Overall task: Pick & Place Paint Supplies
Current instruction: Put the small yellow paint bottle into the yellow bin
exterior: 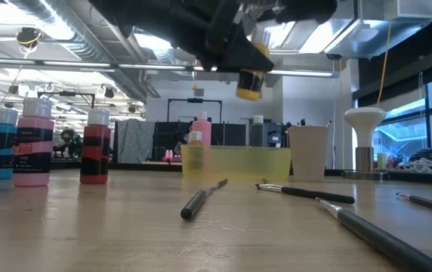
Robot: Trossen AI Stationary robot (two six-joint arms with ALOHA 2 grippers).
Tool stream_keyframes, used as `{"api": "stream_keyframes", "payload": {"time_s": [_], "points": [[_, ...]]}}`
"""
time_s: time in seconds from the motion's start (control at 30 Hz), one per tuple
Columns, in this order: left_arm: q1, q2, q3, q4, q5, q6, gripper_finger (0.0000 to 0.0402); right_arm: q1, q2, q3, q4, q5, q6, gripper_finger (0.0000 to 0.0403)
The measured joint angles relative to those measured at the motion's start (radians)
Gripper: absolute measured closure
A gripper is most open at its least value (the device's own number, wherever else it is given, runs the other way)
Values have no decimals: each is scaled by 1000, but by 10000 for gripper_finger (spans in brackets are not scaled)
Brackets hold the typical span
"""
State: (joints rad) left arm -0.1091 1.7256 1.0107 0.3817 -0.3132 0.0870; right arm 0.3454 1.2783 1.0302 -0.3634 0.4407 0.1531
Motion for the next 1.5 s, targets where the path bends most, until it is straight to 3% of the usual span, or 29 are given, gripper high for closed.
{"api": "stream_keyframes", "payload": {"time_s": [0.2, 0.47, 1.13, 1.5], "points": [[-3, 0, 0, -57, -7, -25, 278, -59, 70, 0, -3, -131, -48, 137], [-15, 0, 0, -73, -17, -23, 278, -68, 78, 0, 54, -94, -117, 137], [-29, 0, 0, -94, -16, -31, 277, -95, 162, -1, 123, -131, -232, 138], [-28, 0, 0, -94, -14, -40, 277, -99, 163, -1, 114, -128, -224, 174]]}}
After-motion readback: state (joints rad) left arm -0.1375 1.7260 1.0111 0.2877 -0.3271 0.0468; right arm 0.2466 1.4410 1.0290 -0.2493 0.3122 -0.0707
